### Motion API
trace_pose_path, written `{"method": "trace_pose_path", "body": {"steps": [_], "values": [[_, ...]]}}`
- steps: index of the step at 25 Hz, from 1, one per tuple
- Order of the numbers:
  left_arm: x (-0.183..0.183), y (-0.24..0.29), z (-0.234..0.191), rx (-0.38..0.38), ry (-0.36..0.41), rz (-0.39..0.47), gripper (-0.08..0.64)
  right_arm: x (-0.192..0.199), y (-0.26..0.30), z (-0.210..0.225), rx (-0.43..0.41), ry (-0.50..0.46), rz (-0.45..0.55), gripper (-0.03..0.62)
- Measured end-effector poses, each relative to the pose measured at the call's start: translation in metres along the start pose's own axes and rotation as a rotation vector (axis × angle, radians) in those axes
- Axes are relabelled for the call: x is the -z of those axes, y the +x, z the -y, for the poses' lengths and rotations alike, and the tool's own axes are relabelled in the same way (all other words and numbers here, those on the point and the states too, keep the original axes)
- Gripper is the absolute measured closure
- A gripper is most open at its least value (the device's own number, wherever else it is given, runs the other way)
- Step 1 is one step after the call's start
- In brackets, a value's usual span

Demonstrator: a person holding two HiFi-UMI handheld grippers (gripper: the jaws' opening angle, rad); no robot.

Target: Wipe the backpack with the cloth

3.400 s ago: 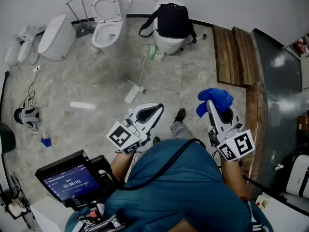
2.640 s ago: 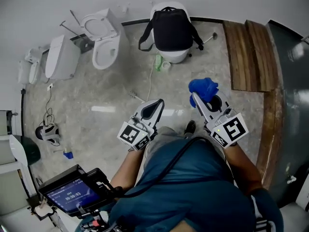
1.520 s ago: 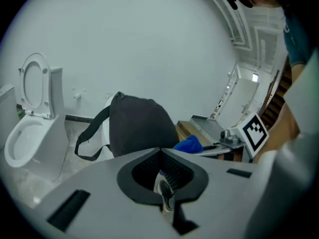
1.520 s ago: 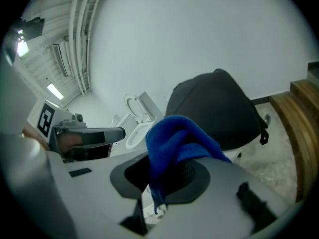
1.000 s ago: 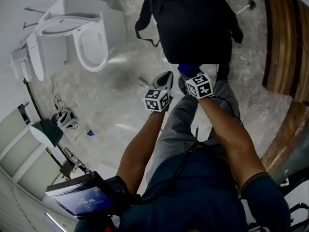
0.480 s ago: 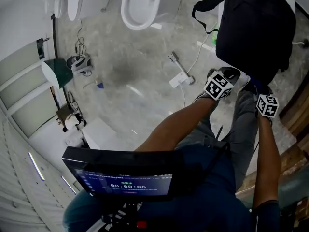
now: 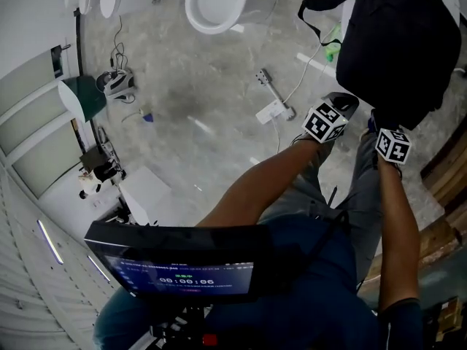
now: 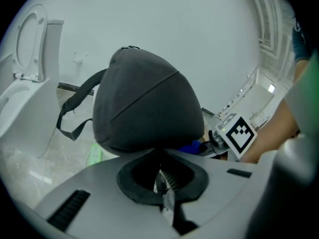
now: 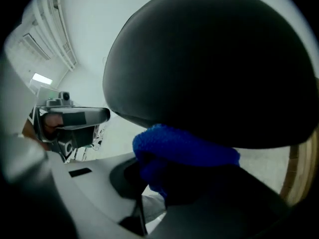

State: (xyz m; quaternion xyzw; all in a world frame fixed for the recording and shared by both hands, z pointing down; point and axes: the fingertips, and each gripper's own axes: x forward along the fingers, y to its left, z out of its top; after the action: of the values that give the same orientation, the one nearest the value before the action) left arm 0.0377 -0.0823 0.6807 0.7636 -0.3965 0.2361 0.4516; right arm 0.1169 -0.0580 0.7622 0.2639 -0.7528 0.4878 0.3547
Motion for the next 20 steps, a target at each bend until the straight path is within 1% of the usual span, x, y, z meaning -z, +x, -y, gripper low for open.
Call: {"method": "trace_pose_path", "body": {"steps": [2,4,6,8,9,11,13,17,20], "values": [[0.007,-0.016,-0.022,-0.039,-0.005,-0.002,0.557,-0.010,0.023,-0.043,-0.064,-0.013,0.008,0.537],[0.011,-0.029,-0.041,-0.076,-0.015,-0.003,0.557,-0.022,0.039,-0.076,-0.113,0.004,0.023,0.537],[0.013,-0.034,-0.045,-0.083,-0.020,-0.005,0.557,-0.028,0.039,-0.085,-0.119,0.085,0.053,0.537],[0.016,-0.037,-0.040,-0.071,-0.016,-0.013,0.557,-0.025,0.030,-0.080,-0.109,0.159,0.082,0.537],[0.017,-0.039,-0.037,-0.063,-0.012,-0.019,0.557,-0.021,0.024,-0.077,-0.102,0.169,0.088,0.537],[0.017,-0.040,-0.028,-0.042,-0.003,-0.029,0.557,-0.014,0.011,-0.065,-0.078,0.157,0.086,0.537],[0.014,-0.030,-0.013,-0.015,-0.003,-0.033,0.557,-0.009,-0.003,-0.041,-0.048,0.129,0.074,0.537],[0.005,0.005,0.042,0.070,0.003,-0.045,0.557,0.003,-0.040,0.023,0.012,0.036,0.014,0.537],[0.003,0.029,0.084,0.125,0.002,-0.064,0.557,0.012,-0.064,0.058,0.025,-0.028,-0.040,0.537]]}}
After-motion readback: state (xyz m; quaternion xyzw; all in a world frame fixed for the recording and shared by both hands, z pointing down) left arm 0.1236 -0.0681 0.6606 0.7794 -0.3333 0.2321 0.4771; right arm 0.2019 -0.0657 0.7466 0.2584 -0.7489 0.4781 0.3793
